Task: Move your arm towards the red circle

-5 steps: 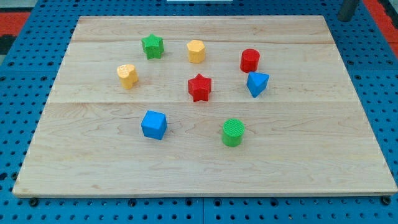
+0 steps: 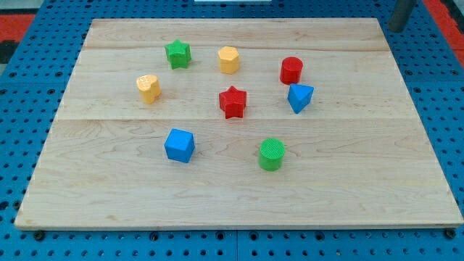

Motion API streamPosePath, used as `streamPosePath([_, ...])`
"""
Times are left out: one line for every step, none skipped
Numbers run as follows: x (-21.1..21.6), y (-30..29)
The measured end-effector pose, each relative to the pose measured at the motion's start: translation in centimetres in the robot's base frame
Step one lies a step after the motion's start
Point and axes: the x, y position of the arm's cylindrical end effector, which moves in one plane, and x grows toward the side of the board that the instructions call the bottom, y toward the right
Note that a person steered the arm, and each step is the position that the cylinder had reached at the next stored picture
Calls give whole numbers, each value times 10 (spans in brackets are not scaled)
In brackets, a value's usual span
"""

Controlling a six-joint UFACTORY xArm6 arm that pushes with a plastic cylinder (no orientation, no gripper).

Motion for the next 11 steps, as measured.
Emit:
streamPosePath([2, -10])
streamPosePath([2, -44])
streamPosePath([3, -45])
streamPosePath([2, -45])
streamPosePath([2, -45])
streamPosePath([-2, -40])
streamPosePath([8, -24])
streamPosePath([-23, -64])
streamPosePath([-34, -127])
streamPosePath([6, -182])
streamPosePath([12, -208])
